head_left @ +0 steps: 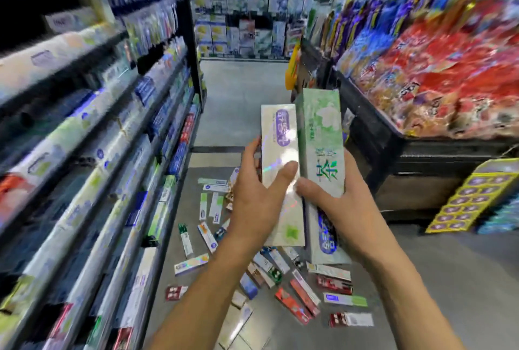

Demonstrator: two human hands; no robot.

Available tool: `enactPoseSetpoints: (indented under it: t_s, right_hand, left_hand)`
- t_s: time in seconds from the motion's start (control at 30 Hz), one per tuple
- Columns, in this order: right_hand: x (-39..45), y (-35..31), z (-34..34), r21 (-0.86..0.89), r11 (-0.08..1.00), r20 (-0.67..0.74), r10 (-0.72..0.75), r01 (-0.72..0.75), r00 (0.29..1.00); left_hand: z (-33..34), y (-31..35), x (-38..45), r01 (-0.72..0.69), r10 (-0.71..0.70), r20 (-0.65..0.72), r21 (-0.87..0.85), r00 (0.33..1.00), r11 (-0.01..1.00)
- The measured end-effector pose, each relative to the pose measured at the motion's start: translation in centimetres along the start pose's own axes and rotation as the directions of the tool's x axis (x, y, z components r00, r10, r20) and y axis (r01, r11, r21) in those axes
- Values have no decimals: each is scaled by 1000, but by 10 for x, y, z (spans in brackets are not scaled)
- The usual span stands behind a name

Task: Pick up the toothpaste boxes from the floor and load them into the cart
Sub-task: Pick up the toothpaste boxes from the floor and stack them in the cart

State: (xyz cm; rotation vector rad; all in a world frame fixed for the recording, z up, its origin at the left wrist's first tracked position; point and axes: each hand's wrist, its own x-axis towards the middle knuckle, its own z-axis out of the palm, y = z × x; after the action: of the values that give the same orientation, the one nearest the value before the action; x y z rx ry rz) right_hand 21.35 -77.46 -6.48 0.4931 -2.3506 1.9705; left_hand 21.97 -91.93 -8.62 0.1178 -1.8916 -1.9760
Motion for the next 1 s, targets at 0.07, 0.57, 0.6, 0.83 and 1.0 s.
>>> enactPoseSetpoints:
  t_s: [0.07, 0.57, 0.6, 0.83, 1.0]
  right_hand:
    - [-1, -18, -9, -12, 999, -43, -39, 38, 998]
    - [-113, -62, -17, -50, 998, -578, -48, 23, 815]
    - [-130, -65, -20, -54, 999, -627, -36, 2, 778]
    - [-292, -97, -27, -86, 977, -948, -20, -197, 319]
    - [-406, -112, -5, -57, 955, -997, -70, -290, -34]
  left_hand:
    - [8, 22, 0, -32, 33, 33, -24, 999, 999]
    - [43, 61, -44, -14, 140, 537, -232, 832, 973]
    - [51, 62, -56, -4, 149, 588, -241, 795, 971]
    - [109, 77, -193, 228, 212, 899, -315, 383, 921]
    - [120, 90, -310, 324, 273, 959, -284, 79, 902]
